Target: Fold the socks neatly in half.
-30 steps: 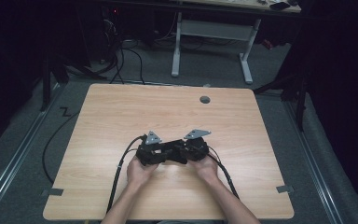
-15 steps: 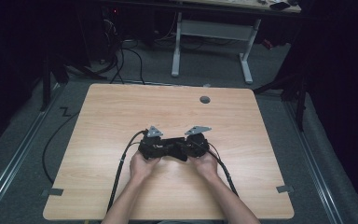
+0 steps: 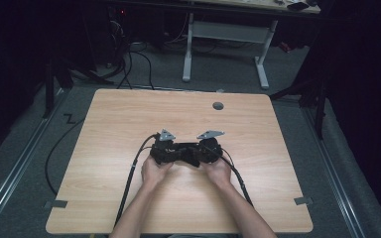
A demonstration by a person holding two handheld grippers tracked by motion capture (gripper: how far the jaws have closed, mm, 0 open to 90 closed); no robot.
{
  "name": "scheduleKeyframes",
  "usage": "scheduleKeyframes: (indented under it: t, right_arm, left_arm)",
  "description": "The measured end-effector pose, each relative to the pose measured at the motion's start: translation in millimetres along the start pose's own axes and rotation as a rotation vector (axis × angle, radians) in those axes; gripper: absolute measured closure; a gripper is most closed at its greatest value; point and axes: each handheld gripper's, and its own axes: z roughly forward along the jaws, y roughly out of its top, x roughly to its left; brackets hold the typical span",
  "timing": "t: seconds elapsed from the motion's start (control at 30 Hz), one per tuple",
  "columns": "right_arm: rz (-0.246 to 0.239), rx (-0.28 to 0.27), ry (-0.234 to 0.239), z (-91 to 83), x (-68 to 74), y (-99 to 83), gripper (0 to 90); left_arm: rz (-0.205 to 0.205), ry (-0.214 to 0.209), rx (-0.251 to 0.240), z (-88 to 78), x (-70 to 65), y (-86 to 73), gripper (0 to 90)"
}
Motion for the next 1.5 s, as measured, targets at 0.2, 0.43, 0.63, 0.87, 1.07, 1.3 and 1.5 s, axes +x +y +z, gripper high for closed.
scheduleKeyframes:
  t: [0.2,0.43,0.63,0.87,1.07,1.3,1.5]
  right_arm:
    - [0.015,-0.009,-0.015,2.7,-2.7,1.0,68.6]
    - [-0.012,-0.010,-0.069,-0.6,2.8,6.0,60.9]
    - [0.035,-0.056,-0.031,-16.9,-5.9,1.9,55.9]
    - [0.058,-0.117,-0.007,-38.2,-12.3,-5.7,56.7]
    - [0.068,-0.133,-0.010,-48.8,-18.5,-12.5,57.9]
    - [0.078,-0.158,-0.020,-61.1,-23.6,-20.4,58.1]
    - [0.083,-0.174,-0.025,-73.5,-28.4,-30.3,58.7]
  left_arm:
    - [0.012,0.007,0.033,4.7,2.0,8.6,59.5]
    - [0.017,0.023,0.041,-0.7,-0.2,16.6,53.8]
    - [0.022,0.018,0.014,-11.2,-4.7,16.0,46.4]
    - [0.010,0.010,-0.021,-27.9,-4.7,16.8,41.6]
    - [0.022,0.027,-0.062,-46.6,-4.2,19.1,39.2]
    - [0.030,0.047,-0.109,-65.1,-4.2,14.2,38.8]
    - [-0.006,0.066,-0.123,-77.3,1.5,2.3,38.6]
